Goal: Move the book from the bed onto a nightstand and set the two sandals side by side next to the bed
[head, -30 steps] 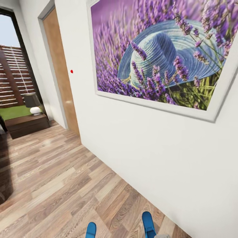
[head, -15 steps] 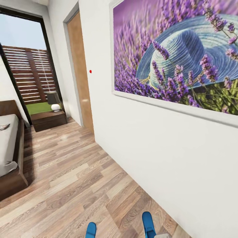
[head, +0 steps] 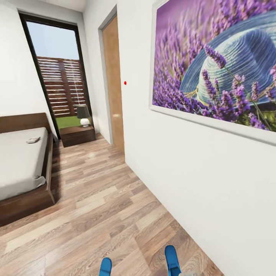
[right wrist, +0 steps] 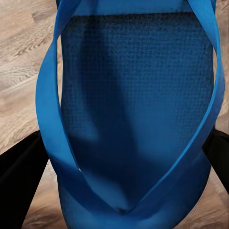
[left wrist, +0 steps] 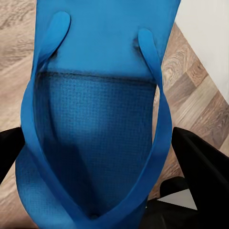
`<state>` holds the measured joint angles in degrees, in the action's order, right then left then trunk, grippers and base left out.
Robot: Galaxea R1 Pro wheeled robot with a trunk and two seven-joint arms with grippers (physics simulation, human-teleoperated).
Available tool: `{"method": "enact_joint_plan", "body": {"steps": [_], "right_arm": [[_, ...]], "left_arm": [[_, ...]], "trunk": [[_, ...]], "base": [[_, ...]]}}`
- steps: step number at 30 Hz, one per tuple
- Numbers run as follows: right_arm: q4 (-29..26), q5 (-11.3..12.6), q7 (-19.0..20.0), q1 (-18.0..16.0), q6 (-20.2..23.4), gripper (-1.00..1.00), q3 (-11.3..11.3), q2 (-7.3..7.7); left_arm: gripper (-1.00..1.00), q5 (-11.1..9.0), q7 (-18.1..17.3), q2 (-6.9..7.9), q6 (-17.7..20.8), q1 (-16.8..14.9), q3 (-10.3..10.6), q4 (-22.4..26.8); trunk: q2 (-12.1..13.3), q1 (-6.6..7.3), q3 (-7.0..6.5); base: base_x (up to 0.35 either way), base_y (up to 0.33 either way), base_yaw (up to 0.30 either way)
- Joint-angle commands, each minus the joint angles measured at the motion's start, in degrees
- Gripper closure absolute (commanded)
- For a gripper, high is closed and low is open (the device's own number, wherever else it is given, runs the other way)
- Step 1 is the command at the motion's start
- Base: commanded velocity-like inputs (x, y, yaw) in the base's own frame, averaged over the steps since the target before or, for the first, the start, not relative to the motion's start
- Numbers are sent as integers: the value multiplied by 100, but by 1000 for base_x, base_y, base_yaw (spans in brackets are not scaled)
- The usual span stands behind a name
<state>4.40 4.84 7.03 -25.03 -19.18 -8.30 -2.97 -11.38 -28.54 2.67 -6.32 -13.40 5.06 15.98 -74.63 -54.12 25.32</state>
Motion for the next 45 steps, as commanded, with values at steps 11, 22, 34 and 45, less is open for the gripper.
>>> {"method": "enact_joint_plan", "body": {"steps": [11,22,34,45], "right_arm": [[26,52,26,-11,-42,100,-41,-2],[26,52,9,-11,-42,100,-41,-2],[26,55,9,-11,-42,100,-41,-2],[26,52,9,-11,-42,100,-41,-2]], "left_arm": [[100,-49,-3,5,-27,-5,47,-8],[100,-49,-11,5,-27,-5,47,-8],[100,-49,-3,-12,-27,-5,47,-8],[100,-49,-3,-12,-27,-5,47,-8]], "trunk": [[-4,0,6],[-4,0,6],[-4,0,6],[-4,0,73]], "base": [[0,0,292],[0,0,293],[0,0,208],[0,0,4]]}}
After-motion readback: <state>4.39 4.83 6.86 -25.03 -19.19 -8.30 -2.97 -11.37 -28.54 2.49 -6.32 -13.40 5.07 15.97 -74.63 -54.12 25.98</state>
